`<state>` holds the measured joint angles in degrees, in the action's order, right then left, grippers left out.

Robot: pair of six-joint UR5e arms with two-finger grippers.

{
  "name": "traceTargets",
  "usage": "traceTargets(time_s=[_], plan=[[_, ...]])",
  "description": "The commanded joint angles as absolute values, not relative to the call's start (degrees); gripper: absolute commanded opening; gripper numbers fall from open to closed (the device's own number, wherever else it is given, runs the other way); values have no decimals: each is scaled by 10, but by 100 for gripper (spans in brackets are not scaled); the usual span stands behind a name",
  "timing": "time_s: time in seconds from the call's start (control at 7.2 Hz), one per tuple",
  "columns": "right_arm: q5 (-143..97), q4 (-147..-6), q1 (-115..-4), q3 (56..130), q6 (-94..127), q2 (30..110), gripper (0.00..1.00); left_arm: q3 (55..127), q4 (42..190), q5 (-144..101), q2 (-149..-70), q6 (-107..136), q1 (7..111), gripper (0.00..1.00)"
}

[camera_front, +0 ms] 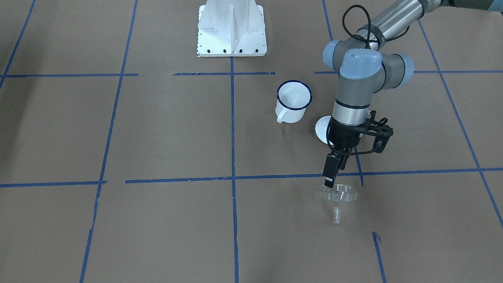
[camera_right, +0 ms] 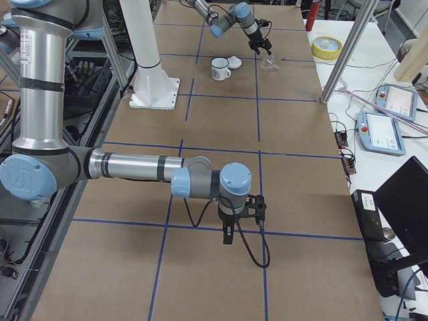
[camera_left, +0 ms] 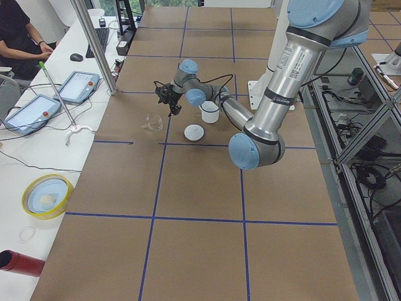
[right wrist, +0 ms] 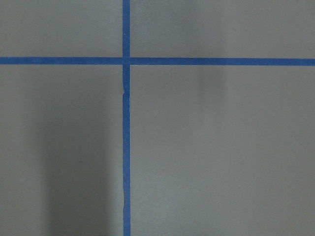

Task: Place funnel on cup
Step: 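Move the left gripper to the glass funnel and grasp its spout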

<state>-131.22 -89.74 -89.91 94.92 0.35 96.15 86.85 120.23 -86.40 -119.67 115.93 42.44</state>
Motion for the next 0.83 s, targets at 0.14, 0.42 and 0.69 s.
traceTargets(time_s=[0.14,0.42,0.69], plan=[[-1312,-897,-899,949,4,962,100,791,1287,-823,-1217,1181,439,97],[-1312,-897,-899,949,4,962,100,760,1317,-806,-1221,1178,439,93],[-1312,-897,-899,949,4,962,100,747,1317,-808,-1232,1177,438,66]])
